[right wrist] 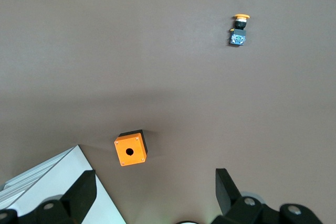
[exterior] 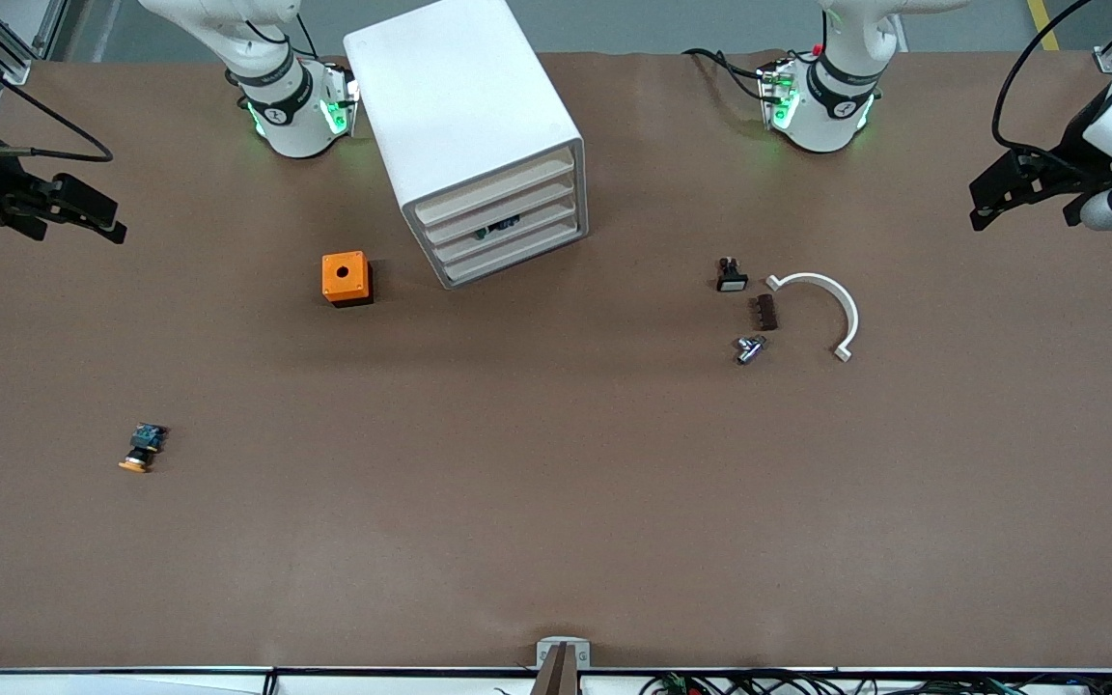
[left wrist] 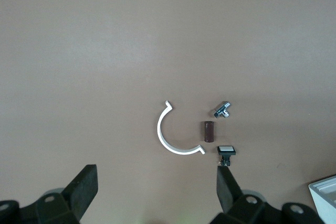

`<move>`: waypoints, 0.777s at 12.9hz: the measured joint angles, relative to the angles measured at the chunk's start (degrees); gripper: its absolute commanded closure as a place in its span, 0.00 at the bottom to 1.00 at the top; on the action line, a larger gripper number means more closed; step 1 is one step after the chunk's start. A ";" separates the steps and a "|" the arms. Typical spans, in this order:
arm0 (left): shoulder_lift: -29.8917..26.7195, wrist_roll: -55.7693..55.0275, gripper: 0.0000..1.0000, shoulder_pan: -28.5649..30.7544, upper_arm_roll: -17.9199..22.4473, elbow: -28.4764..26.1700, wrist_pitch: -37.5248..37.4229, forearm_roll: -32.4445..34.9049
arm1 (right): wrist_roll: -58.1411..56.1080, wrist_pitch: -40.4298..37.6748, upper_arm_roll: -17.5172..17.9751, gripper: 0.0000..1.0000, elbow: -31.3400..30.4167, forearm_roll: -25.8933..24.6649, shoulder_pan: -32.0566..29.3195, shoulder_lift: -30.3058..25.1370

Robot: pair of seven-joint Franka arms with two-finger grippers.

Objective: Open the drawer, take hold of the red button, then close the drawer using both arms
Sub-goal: 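Reach the left gripper toward the drawer handle while the right gripper approaches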

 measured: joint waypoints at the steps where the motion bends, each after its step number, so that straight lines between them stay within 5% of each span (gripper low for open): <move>1: 0.23 0.00 0.00 0.01 0.00 0.11 0.00 0.00 | 0.00 0.23 -0.01 0.00 0.00 0.00 0.00 0.00; 6: 0.90 0.16 0.00 0.38 0.06 0.19 -0.11 0.60 | 0.00 1.94 -0.20 0.00 -0.01 -0.07 -0.02 0.00; 10: 6.59 0.63 0.00 0.78 0.06 0.08 -0.15 1.41 | 0.00 2.00 -0.27 0.00 -0.01 -0.08 -0.05 0.00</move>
